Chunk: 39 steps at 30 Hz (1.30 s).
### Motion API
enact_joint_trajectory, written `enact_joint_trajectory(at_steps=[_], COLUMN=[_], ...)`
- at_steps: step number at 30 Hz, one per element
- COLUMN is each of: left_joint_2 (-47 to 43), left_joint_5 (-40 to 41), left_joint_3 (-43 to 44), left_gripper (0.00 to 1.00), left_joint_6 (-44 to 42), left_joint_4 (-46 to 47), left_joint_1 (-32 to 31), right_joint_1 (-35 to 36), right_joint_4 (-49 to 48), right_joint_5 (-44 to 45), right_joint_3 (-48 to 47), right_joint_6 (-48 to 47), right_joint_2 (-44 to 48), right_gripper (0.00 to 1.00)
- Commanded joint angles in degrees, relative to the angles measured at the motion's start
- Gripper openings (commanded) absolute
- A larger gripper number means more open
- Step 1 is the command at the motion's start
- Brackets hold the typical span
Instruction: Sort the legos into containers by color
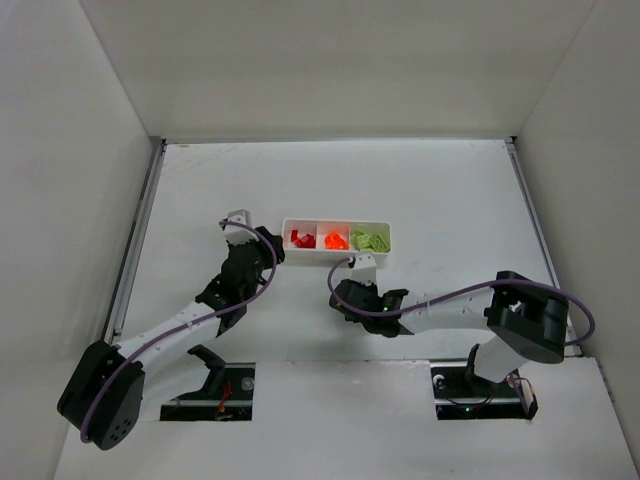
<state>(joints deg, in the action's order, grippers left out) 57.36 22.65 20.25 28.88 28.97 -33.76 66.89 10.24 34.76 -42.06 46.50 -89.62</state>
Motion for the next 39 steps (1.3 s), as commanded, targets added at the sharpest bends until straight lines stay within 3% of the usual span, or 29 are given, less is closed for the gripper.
enact_joint_trajectory(at_steps=[1, 4, 14, 19, 24, 29, 34, 39], left_joint_2=[-0.1, 0.3, -0.2, -0.1, 0.5, 0.4, -0.2, -1.0], left_joint_5=[0.0, 0.0, 0.0, 0.0, 0.2, 0.3, 0.1, 0.6], left_joint_3=[0.3, 0.4, 0.2, 0.1, 0.2, 0.1, 0.0, -0.4], left_gripper=[0.43, 0.43, 0.43, 0.43, 0.43, 0.44, 0.45, 0.48], left_joint_6=[0.1, 0.1, 0.2, 0.2, 0.2, 0.0, 0.3, 0.7], left_joint_4=[3.1, 3.1, 3.2, 3.2, 3.2, 3.2, 2.8, 2.3], left_joint_1=[-0.1, -0.1, 0.1, 0.1, 0.3, 0.6, 1.3, 2.0], right_joint_1=[1.0, 1.5, 2.1, 1.7, -4.6, -12.4, -15.3, -15.8], right_joint_4=[3.0, 4.1, 4.3, 3.7, -2.2, -9.4, -12.0, -13.1], right_joint_5=[0.7, 1.1, 1.7, 4.3, 2.4, -2.9, -4.3, -5.0], right_joint_3=[-0.4, 0.1, -0.6, -3.4, -8.9, -15.7, -21.8, -23.8], right_joint_6=[0.1, 1.0, 1.3, -3.4, -13.2, -18.9, -21.3, -20.7], right_joint_2=[-0.6, 0.4, 1.0, 7.3, 9.2, 2.7, -5.7, -7.3], right_gripper=[0.41, 0.42, 0.21, 0.21, 0.22, 0.22, 0.24, 0.38])
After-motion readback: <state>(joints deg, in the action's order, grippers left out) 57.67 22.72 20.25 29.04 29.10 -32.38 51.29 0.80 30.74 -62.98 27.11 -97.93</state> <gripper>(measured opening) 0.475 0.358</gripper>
